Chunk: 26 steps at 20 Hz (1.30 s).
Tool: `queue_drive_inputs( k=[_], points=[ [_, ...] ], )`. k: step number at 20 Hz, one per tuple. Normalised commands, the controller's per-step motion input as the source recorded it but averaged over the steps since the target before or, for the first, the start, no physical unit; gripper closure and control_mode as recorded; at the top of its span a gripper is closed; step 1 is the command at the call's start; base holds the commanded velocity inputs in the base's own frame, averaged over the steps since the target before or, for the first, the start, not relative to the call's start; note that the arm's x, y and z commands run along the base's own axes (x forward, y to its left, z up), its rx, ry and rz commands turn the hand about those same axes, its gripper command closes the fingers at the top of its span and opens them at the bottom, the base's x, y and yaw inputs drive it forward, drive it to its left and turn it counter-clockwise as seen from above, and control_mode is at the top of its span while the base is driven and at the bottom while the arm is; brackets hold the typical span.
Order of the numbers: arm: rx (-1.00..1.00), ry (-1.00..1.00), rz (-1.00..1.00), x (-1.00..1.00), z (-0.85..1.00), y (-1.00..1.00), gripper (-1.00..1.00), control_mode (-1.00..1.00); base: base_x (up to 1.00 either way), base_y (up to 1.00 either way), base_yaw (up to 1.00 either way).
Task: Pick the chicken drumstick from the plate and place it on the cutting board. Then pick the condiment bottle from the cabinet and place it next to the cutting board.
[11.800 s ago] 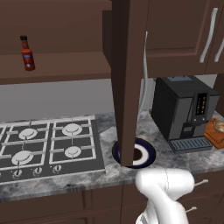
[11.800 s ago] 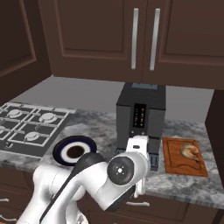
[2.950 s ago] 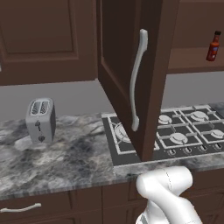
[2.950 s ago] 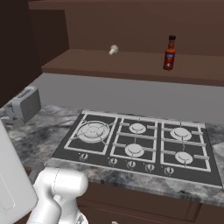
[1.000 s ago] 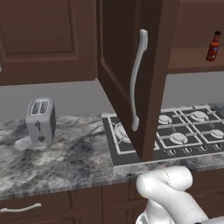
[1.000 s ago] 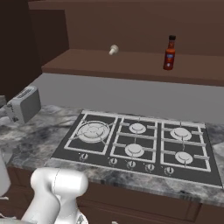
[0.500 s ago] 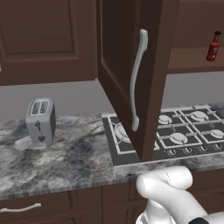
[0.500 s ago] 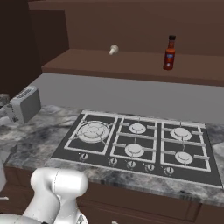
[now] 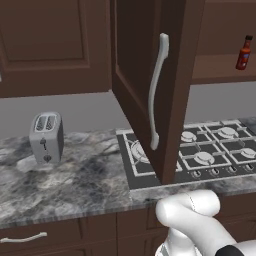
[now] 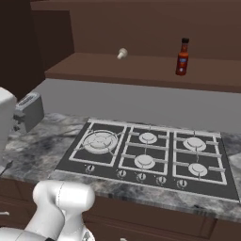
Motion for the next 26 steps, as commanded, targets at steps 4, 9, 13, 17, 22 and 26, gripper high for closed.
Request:
queue_drive_inputs(
  k=[4, 9, 13, 17, 22, 26],
  points=[
    [0.39, 0.0, -0.1, 0.14, -0.08, 0.08, -1.0, -1.0, 0.0, 0.0, 0.0],
    [0.38, 0.0, -0.14, 0.1, 0.0, 0.03, -1.0, -1.0, 0.0, 0.0, 0.0],
    [0.38, -0.02, -0.18, 0.0, 0.02, 0.0, -1.0, -1.0, 0.0, 0.0, 0.0],
    [0.3, -0.16, -0.16, 0.0, 0.0, -0.02, -1.0, -1.0, 0.0, 0.0, 0.0],
    [0.16, -0.35, -0.13, 0.0, 0.0, 0.0, -1.0, -1.0, 0.0, 0.0, 0.0],
    [0.02, -0.46, -0.1, 0.0, 0.0, 0.0, -1.0, -1.0, 0.0, 0.0, 0.0]
  ],
)
